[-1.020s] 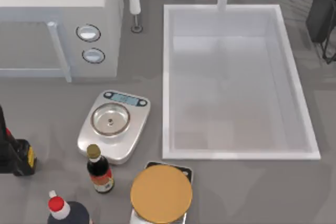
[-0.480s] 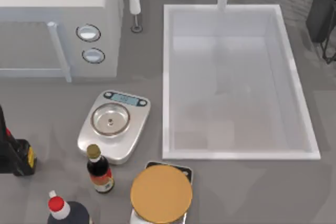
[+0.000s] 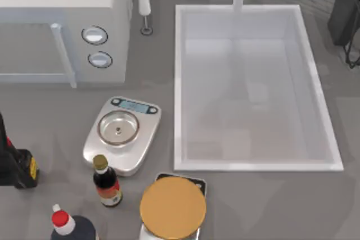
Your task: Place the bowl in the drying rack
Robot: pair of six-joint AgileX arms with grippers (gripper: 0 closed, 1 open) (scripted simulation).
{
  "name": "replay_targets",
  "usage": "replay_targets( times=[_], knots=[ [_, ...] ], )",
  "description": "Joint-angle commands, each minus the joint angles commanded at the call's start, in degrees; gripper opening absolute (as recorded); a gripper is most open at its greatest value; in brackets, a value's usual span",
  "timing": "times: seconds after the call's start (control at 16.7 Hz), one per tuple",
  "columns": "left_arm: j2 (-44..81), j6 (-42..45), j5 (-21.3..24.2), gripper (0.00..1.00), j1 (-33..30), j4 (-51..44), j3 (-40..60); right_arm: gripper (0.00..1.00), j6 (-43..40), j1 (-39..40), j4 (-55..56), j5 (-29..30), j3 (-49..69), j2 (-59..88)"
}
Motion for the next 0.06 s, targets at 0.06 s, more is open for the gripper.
replay_targets(
  times=[0.06],
  knots=[
    [0.0,0.0,0.0,1.0,0.0,0.0,0.0,1.0,0.0,0.0,0.0,0.0,0.0,0.0]
  ],
)
